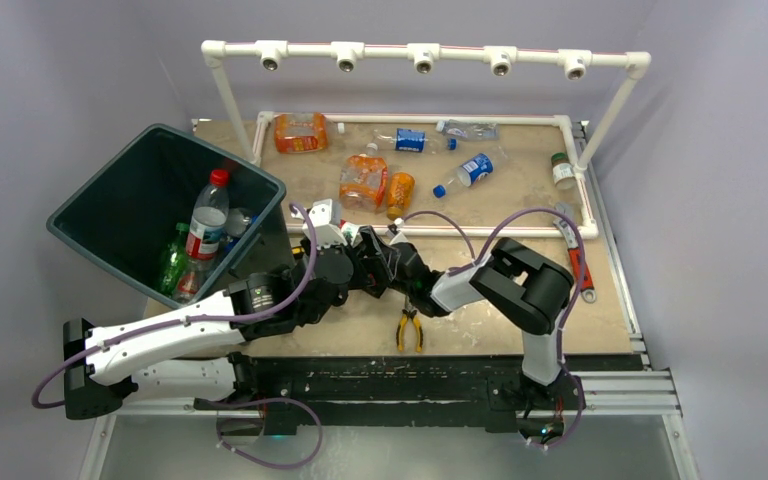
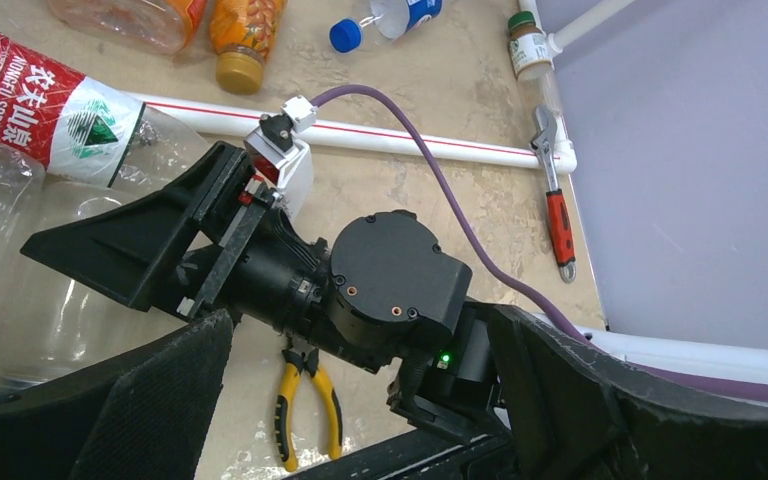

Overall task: Put the plastic bottles in the bin
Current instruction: Pick up the plastic bottle at the center of the board.

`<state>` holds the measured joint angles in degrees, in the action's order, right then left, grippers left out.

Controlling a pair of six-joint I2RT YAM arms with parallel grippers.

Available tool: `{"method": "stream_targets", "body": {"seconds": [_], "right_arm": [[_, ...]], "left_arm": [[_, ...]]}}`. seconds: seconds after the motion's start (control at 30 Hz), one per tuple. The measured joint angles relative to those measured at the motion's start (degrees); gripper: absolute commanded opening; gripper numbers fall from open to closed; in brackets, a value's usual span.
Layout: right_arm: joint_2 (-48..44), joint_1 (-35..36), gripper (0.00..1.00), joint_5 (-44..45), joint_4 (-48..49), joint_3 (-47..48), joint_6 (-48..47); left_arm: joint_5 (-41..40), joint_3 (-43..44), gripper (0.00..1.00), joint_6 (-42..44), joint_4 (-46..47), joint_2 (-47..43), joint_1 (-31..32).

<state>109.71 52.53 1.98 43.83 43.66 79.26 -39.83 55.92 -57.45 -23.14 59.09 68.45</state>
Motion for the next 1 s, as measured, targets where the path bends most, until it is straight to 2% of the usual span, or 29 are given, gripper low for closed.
{"method": "stream_targets", "body": {"seconds": [0.37, 0.53, 0.83, 0.93, 1.0], "right_arm": [[1.6, 0.0, 0.68, 0.0, 2.8, -0.5, -0.3], [-2.0, 0.0, 0.6, 1.2, 3.0, -4.4, -3.5], [-19.5, 0.0, 0.52, 4.4, -0.5, -16.0, -16.0], [-29.6, 0.1, 0.49, 5.2, -2.4, -19.9, -21.3], [-40.4, 0.1, 0.47, 6.7, -6.2, -22.5, -25.2]], "left_arm": [[0.7, 0.0, 0.99, -0.5, 0.0, -0.1, 0.3], [0.9, 0.0, 0.99, -0.5, 0.6, -0.3, 0.3], [3.4, 2.3, 0.99, 0.6, 3.4, 0.3, 0.4], [5.4, 4.2, 0.99, 2.0, 6.9, 1.6, 0.4], [6.5, 5.4, 0.99, 3.2, 9.0, 2.8, 0.5]]}}
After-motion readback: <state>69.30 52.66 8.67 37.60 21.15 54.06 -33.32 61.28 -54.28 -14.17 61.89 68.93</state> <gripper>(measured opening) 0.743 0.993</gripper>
